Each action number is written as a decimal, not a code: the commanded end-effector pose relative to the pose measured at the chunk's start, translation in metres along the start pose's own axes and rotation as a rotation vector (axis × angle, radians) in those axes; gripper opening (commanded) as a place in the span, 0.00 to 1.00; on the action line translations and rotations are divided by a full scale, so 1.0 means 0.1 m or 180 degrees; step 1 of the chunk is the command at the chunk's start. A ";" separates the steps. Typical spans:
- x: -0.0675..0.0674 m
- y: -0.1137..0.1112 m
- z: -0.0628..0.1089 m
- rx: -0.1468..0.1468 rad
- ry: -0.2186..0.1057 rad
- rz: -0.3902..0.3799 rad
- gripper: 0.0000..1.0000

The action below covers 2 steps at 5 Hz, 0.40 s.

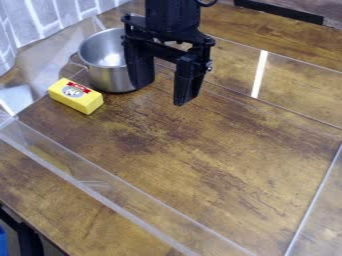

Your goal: Move the yellow butter to the left side of the table

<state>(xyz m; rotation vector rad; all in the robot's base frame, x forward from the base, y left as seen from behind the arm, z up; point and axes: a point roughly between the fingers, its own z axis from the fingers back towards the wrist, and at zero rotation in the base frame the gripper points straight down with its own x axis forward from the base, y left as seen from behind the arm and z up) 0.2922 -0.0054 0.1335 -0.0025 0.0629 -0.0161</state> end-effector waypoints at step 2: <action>0.06 -0.07 0.04 0.0013 -0.0027 -0.0088 1.00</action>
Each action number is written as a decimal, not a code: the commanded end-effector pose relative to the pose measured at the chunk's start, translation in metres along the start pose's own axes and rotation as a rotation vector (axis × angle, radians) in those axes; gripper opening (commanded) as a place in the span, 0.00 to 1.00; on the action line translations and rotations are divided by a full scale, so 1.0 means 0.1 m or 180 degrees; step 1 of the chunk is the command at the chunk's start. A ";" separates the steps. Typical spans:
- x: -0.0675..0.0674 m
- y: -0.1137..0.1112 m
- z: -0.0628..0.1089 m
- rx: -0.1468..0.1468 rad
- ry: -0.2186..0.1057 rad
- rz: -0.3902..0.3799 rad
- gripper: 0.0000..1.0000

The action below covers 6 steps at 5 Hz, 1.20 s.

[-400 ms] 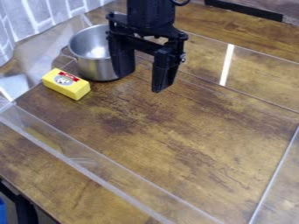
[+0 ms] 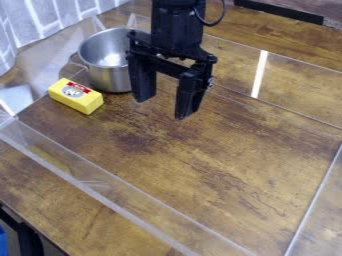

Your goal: Move the yellow butter to the left side of the table

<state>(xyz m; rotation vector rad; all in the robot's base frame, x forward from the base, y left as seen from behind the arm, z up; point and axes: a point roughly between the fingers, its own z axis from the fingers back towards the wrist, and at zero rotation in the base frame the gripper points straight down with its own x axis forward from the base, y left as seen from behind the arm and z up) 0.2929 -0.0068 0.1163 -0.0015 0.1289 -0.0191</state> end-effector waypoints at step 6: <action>-0.10 -0.05 0.32 -0.0048 -0.0388 0.0023 1.00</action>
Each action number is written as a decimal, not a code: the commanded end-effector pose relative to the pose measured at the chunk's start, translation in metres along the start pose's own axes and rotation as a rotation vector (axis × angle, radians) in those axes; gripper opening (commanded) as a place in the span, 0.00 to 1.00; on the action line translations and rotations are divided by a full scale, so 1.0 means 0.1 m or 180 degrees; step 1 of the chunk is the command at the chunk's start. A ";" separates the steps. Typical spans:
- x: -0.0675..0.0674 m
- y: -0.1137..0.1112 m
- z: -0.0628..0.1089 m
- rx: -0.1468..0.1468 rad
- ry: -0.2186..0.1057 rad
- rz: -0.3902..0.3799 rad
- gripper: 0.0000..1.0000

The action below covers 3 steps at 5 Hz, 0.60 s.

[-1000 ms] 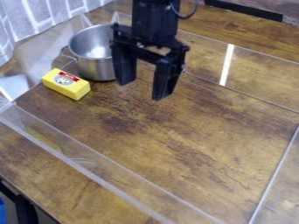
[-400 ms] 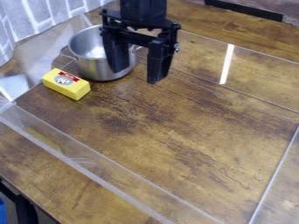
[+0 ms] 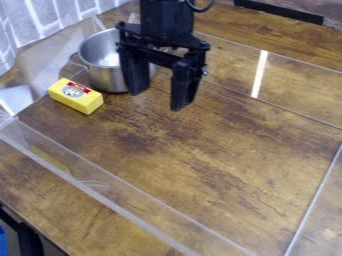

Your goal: Move the yellow butter to the left side of the table

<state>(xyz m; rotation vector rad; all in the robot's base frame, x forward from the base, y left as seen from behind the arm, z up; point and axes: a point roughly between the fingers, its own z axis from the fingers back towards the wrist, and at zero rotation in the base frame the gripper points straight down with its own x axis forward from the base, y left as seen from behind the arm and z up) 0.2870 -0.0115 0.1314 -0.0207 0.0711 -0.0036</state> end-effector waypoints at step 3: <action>0.12 0.14 0.18 0.0104 -0.0239 -0.0212 1.00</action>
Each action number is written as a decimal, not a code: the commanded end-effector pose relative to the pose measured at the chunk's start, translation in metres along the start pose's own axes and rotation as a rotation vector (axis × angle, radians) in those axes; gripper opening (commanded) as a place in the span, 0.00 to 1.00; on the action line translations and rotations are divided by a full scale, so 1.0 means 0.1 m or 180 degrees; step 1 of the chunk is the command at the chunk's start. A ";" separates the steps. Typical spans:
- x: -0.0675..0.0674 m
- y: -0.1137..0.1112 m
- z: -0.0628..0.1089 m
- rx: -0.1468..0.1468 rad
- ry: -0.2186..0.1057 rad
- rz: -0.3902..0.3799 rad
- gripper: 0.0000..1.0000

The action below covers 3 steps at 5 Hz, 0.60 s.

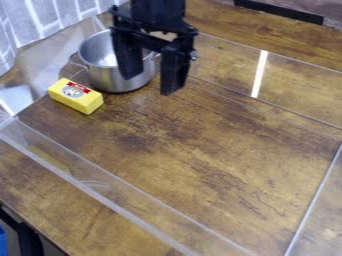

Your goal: Move the yellow butter to the left side of the table

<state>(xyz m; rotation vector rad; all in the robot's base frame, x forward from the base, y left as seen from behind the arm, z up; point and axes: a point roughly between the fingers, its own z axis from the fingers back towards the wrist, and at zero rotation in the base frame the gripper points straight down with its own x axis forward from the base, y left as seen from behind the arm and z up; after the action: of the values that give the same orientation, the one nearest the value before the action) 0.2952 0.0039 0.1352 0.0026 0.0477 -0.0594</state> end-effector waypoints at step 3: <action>-0.08 -0.24 0.12 0.0078 -0.0055 -0.0040 1.00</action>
<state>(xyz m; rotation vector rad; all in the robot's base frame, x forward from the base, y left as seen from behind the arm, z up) 0.2863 -0.0184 0.1281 0.0267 0.0955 -0.0684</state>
